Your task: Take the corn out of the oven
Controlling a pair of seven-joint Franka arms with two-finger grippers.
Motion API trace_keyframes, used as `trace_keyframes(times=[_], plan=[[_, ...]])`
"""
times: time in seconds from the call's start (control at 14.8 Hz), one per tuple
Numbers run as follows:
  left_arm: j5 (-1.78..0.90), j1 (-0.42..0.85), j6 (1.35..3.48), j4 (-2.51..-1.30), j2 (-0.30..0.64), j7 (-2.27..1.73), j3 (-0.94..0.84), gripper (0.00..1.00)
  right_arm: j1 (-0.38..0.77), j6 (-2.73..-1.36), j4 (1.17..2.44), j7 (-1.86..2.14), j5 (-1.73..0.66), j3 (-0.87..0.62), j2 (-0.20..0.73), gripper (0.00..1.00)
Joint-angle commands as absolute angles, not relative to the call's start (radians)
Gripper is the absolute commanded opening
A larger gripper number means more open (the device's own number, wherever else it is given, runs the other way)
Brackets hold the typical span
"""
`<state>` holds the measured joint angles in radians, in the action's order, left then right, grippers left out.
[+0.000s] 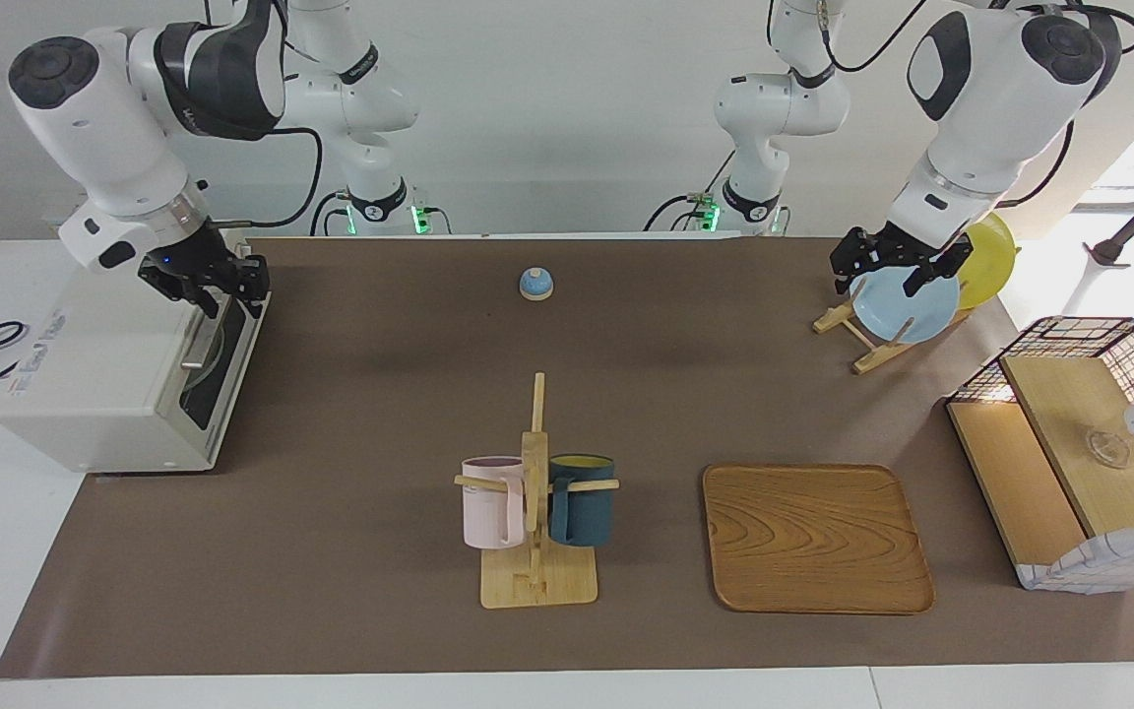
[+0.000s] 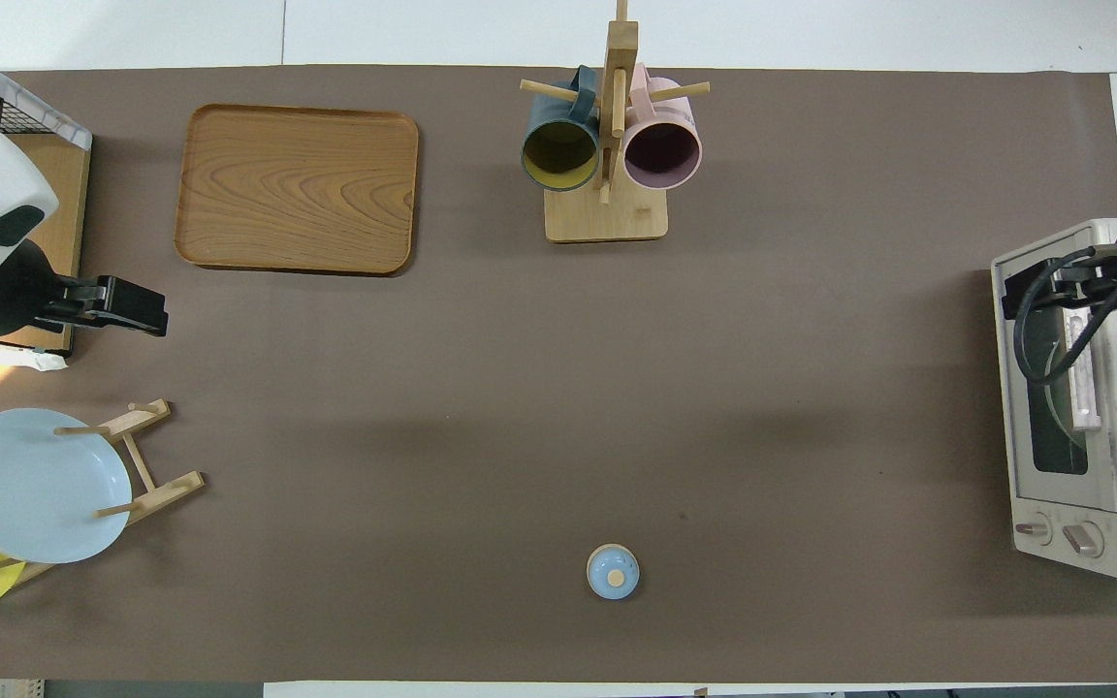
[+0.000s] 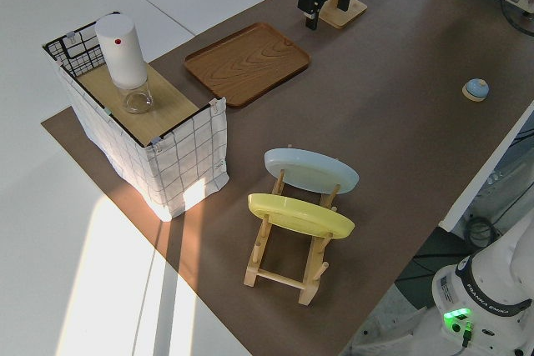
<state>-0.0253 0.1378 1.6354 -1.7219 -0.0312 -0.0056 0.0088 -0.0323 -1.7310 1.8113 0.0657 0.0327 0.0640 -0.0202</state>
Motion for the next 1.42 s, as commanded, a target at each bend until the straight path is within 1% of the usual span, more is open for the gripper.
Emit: trace_keyframes(times=[0.0,0.34,0.47,1.15,1.36], plan=[[-0.005,0.137,1.646,-1.746,-0.057,-0.003,0.009,1.0,-0.067,-1.845,1.971,0.075,0.115,0.063,-0.098,0.0],[-0.005,0.137,1.646,-1.746,-0.057,-0.003,0.009,1.0,-0.106,-1.913,2.023,0.064,0.156,0.063,-0.084,0.0],[-0.005,0.137,1.646,-1.746,-0.057,-0.003,0.009,1.0,-0.106,-1.914,2.031,0.066,0.205,0.063,-0.078,0.0],[-0.005,0.137,1.647,-1.746,-0.057,-0.003,0.009,1.0,-0.12,-1.922,2.054,0.071,0.21,0.061,-0.077,0.0],[-0.005,0.137,1.647,-1.746,-0.057,-0.003,0.009,1.0,-0.114,-1.968,2.086,0.066,0.196,0.06,-0.074,0.0]])
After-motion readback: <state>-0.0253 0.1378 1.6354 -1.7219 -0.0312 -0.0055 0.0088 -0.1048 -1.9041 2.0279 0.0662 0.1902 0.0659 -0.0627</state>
